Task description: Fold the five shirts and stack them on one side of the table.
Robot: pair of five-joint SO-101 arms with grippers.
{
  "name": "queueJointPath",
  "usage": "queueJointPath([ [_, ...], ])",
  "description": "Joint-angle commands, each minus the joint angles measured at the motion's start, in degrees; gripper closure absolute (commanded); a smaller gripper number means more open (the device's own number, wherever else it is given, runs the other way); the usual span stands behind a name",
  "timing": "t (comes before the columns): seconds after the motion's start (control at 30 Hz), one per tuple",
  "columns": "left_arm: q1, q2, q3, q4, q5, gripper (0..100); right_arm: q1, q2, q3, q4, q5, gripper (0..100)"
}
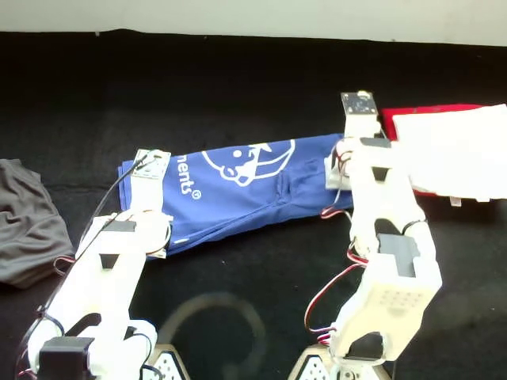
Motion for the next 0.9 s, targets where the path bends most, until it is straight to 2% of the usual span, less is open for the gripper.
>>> queueJointPath([
  [0.0,-0.75,-0.22,-2.24,1.23,-0.09,99,1.01,-9.19,-3.30,5.32,0.35,99.2],
  [0.2,-0.92,-6.20,-22.29,25.85,0.26,99,0.57,-25.19,-2.86,11.12,0.35,99.2],
  [0.27,-2.77,-7.60,-28.62,30.59,0.26,99,0.75,-28.26,-2.86,15.52,0.53,99.2],
  [0.33,-5.23,-6.02,-33.01,32.70,0.09,98,1.01,-30.81,-2.77,20.18,0.70,99.2],
  [0.4,-8.31,-1.71,-35.30,32.70,0.18,93,1.27,-33.27,-2.15,23.52,0.79,99.2],
  [0.57,-10.86,16.40,-44.00,35.78,0.35,77,1.71,-41.80,8.75,22.64,0.79,99.2],
  [0.73,-12.18,28.00,-54.73,41.41,0.35,79,2.68,-49.10,25.10,16.57,0.79,99.2],
  [0.87,-14.90,32.40,-60.00,41.32,-0.26,79,5.67,-55.25,33.63,14.90,0.88,99.2],
])
